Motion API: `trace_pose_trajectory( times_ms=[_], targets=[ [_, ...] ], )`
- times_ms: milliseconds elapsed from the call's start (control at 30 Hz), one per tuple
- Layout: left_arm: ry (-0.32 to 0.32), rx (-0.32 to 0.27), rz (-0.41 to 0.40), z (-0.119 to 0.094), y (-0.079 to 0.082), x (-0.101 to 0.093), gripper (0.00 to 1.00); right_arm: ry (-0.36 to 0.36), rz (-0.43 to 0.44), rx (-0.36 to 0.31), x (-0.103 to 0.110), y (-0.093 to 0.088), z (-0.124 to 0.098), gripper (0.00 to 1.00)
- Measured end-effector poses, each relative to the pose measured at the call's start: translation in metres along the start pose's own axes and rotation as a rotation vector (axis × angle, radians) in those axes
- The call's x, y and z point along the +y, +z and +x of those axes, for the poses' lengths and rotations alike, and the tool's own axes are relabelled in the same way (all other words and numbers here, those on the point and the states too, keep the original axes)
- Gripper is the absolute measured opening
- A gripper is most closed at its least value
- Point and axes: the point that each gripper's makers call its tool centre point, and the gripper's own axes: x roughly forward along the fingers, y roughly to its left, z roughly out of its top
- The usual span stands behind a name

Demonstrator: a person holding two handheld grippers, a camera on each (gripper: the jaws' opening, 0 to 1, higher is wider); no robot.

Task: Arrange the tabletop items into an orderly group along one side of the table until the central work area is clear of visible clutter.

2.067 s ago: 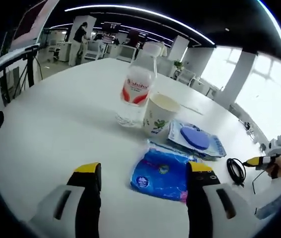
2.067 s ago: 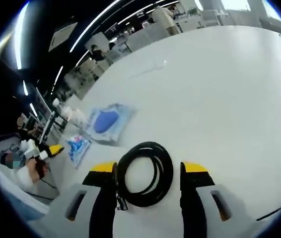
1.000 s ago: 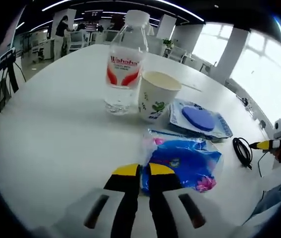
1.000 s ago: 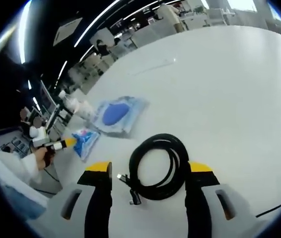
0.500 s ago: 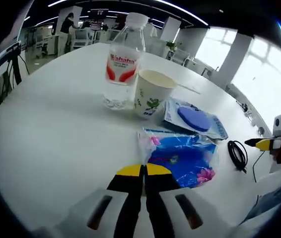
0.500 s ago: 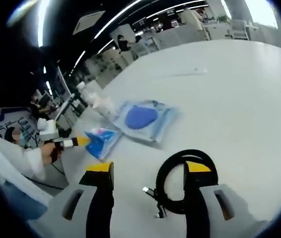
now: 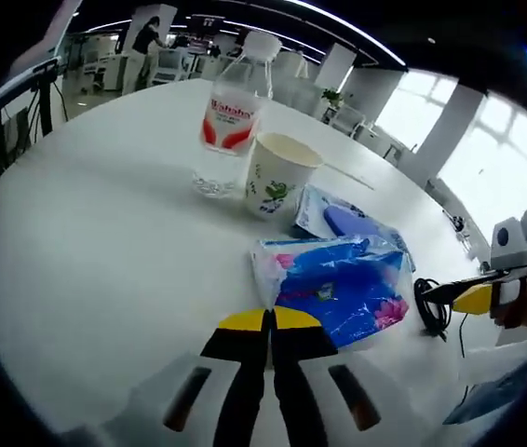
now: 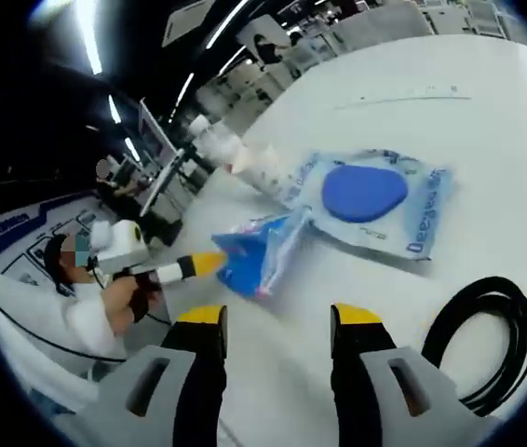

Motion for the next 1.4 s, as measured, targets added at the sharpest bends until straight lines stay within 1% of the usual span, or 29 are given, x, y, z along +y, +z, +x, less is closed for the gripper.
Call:
trace_pose_trajectory(
  times_ms=[33, 133, 233, 333, 433, 467, 533, 567, 600, 633, 667, 700, 733, 800, 900, 1000, 1200, 1400],
  targets=[
    [-0.001, 0.001, 0.000, 0.000, 0.000, 0.000, 0.00, 0.003, -0.010, -0.004, 0.003, 0.002, 0.001, 0.50],
    [-0.007, 0.002, 0.001, -0.001, -0.002, -0.003, 0.00, 0.001, -0.025, -0.007, 0.006, 0.007, 0.004, 0.48],
    [-0.016, -0.005, -0.013, -0.003, -0.001, -0.007, 0.00, -0.011, -0.017, 0.003, -0.001, 0.006, 0.009, 0.46],
    [-0.032, -0.018, -0.006, -0.005, 0.003, -0.014, 0.00, -0.013, 0.008, -0.012, -0.003, 0.007, 0.008, 0.41],
    [-0.054, -0.030, -0.010, -0.005, 0.007, -0.018, 0.00, -0.018, 0.021, -0.025, -0.007, 0.007, 0.005, 0.32],
    [-0.064, -0.034, -0.011, -0.005, 0.008, -0.021, 0.00, -0.017, 0.027, -0.028, -0.007, 0.006, 0.004, 0.30],
    [-0.091, -0.033, -0.013, -0.003, 0.008, -0.027, 0.00, -0.006, 0.054, -0.062, -0.009, 0.009, 0.002, 0.29],
    [-0.106, -0.024, -0.009, -0.001, 0.007, -0.033, 0.00, -0.007, 0.066, -0.071, -0.010, 0.009, -0.001, 0.27],
    [-0.110, -0.020, 0.001, 0.000, 0.006, -0.035, 0.00, -0.008, 0.059, -0.072, -0.011, 0.008, -0.003, 0.20],
    [-0.116, -0.016, 0.008, 0.001, 0.005, -0.038, 0.00, -0.009, 0.051, -0.073, -0.012, 0.008, -0.006, 0.04],
    [-0.120, -0.014, 0.011, 0.001, 0.005, -0.039, 0.00, -0.009, 0.052, -0.072, -0.014, 0.007, -0.010, 0.00],
    [-0.124, -0.016, 0.014, 0.001, 0.006, -0.041, 0.00, -0.015, 0.056, -0.085, -0.017, 0.009, -0.012, 0.01],
    [-0.138, -0.019, 0.006, 0.001, 0.007, -0.044, 0.00, 0.004, 0.085, -0.102, -0.017, 0.011, -0.016, 0.00],
    [-0.155, -0.022, 0.007, 0.001, 0.010, -0.051, 0.00, 0.013, 0.141, -0.132, -0.020, 0.015, -0.021, 0.00],
    [-0.205, -0.018, 0.014, 0.003, 0.014, -0.068, 0.00, 0.001, 0.160, -0.153, -0.028, 0.014, -0.033, 0.00],
    [-0.231, -0.009, 0.050, 0.007, 0.016, -0.080, 0.00, -0.006, 0.200, -0.176, -0.035, 0.014, -0.044, 0.00],
    [-0.264, 0.005, 0.100, 0.013, 0.020, -0.103, 0.00, -0.041, 0.208, -0.203, -0.045, 0.013, -0.063, 0.00],
    [-0.298, 0.018, 0.144, 0.023, 0.026, -0.127, 0.00, -0.073, 0.214, -0.252, -0.058, 0.019, -0.082, 0.00]
  ],
)
